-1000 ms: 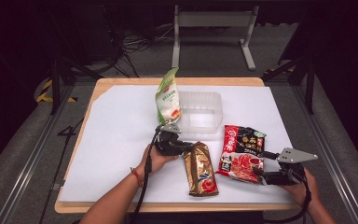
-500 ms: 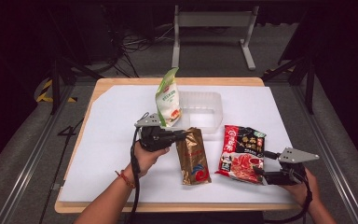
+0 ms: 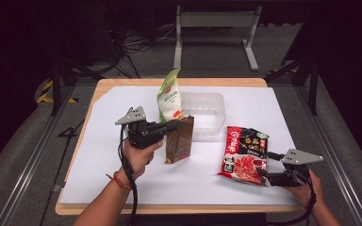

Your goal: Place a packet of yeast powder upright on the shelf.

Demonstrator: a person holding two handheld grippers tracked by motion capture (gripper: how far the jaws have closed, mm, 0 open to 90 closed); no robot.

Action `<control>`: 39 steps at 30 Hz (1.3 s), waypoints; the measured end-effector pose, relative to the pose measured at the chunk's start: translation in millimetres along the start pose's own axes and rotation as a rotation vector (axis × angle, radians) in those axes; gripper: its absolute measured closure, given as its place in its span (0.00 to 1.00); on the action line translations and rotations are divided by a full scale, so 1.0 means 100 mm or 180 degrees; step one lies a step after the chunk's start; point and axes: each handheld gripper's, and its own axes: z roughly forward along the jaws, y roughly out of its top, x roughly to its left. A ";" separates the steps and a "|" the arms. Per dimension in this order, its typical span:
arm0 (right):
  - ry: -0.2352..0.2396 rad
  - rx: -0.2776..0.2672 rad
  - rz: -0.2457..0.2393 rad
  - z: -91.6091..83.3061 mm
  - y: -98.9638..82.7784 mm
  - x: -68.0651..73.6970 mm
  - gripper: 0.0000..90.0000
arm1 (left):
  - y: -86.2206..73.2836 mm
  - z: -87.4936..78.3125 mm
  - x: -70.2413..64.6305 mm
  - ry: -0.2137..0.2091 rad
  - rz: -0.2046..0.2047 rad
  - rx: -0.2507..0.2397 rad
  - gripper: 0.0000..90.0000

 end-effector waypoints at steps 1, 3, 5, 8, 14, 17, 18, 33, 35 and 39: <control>0.0004 0.0001 0.0003 0.00 0.00 0.00 0.29 | 0.02 0.00 0.00 0.0030 0.0001 -0.0036 0.96; 0.0005 0.0004 0.0006 0.01 0.00 0.00 0.29 | 0.07 -0.01 0.00 0.0074 -0.0048 -0.0166 0.96; 0.0006 0.0019 0.0008 0.02 0.00 0.01 0.29 | 0.15 -0.01 -0.01 0.0116 -0.0040 -0.0275 0.96; 0.0011 0.0029 0.0000 0.03 0.00 0.02 0.29 | 0.30 -0.02 -0.03 0.0270 0.0025 -0.0391 0.96; -0.0004 0.0028 0.0010 0.02 -0.01 0.00 0.28 | 0.42 0.06 0.05 0.0475 -0.0028 -0.0492 0.96; -0.0019 0.0028 0.0017 0.01 -0.01 0.00 0.28 | 0.44 0.17 0.13 0.0579 -0.0088 -0.0493 0.96; -0.0019 0.0026 0.0018 0.01 -0.01 0.00 0.28 | 0.45 0.21 0.15 0.0629 -0.0122 -0.0478 0.96; -0.0051 0.0033 -0.0001 0.00 -0.02 -0.01 0.27 | 0.59 0.62 0.39 0.1295 -0.0175 -0.0473 0.96; -0.0048 0.0033 -0.0001 0.01 -0.02 -0.01 0.27 | 0.62 0.68 0.42 0.1366 -0.0148 -0.0455 0.96; -0.0052 0.0040 0.0000 0.01 -0.03 -0.01 0.27 | 0.67 0.79 0.47 0.1482 -0.0164 -0.0432 0.96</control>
